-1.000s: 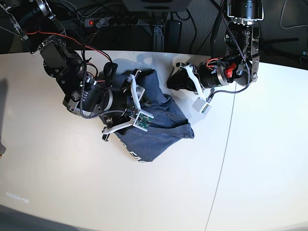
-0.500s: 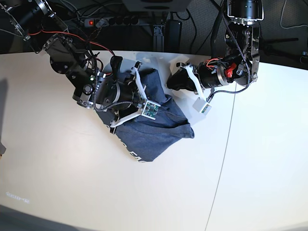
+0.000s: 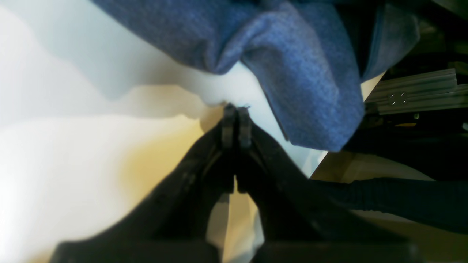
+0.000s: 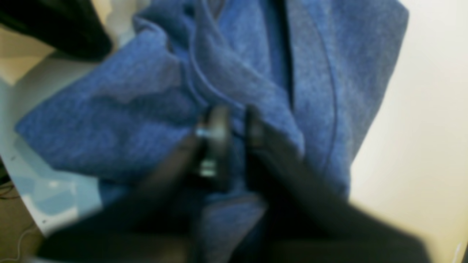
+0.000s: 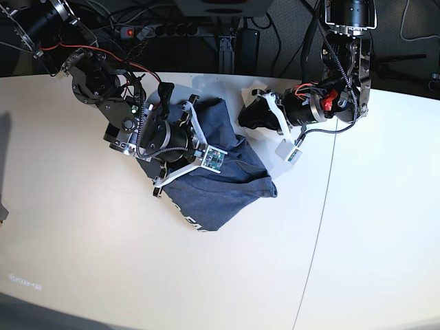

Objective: Fold the T-shirt properly

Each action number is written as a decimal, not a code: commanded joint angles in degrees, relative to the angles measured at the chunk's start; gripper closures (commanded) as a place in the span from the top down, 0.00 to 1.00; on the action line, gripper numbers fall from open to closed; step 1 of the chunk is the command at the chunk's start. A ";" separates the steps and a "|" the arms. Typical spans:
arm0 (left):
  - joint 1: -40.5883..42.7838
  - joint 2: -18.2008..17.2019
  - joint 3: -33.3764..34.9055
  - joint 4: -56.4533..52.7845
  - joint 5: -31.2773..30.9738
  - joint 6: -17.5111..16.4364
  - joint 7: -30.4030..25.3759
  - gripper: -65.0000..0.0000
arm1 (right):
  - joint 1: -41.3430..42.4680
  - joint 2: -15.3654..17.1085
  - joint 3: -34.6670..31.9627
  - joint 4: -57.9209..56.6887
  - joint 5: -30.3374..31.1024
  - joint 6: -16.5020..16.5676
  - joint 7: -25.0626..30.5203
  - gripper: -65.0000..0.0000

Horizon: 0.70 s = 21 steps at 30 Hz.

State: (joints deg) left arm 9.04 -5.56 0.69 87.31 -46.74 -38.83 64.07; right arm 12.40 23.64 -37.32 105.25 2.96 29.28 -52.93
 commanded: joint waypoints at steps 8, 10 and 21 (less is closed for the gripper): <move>-0.28 -0.17 0.00 0.61 0.22 -1.17 0.07 0.00 | 1.22 0.11 0.33 0.72 0.37 3.04 3.45 0.00; -0.28 -0.17 -0.02 0.61 0.24 -1.17 0.07 0.00 | 1.22 0.13 0.33 1.07 2.97 3.04 3.43 0.00; -0.31 -0.20 -0.02 0.61 0.26 -1.17 0.07 0.00 | 0.24 0.00 0.33 7.48 13.46 3.08 2.89 0.00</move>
State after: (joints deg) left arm 9.04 -5.56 0.69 87.31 -46.68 -38.83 64.07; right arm 11.77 23.62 -37.32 111.77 16.29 29.28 -51.05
